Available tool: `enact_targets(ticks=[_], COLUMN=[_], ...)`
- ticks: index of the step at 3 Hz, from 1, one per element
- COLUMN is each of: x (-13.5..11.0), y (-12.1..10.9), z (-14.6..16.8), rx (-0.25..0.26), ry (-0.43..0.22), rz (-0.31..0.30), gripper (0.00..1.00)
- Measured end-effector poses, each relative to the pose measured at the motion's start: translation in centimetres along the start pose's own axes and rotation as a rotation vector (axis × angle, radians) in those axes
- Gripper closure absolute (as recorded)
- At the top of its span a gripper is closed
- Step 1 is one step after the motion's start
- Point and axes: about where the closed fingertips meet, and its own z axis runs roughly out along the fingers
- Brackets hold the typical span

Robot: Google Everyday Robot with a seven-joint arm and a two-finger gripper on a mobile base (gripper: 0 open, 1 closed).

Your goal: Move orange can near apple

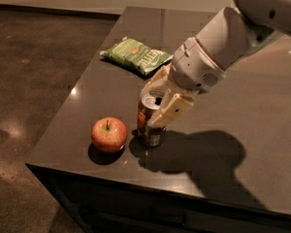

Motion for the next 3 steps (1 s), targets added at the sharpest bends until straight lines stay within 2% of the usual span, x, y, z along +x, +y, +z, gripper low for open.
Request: enact_targets(ticks=[2, 3], x=[-0.49, -0.56], y=[0.08, 0.09], z=[0.04, 0.06], rx=[0.004, 0.005], ry=[0.002, 0.003], rz=[-0.008, -0.009], gripper=[0.01, 0.0])
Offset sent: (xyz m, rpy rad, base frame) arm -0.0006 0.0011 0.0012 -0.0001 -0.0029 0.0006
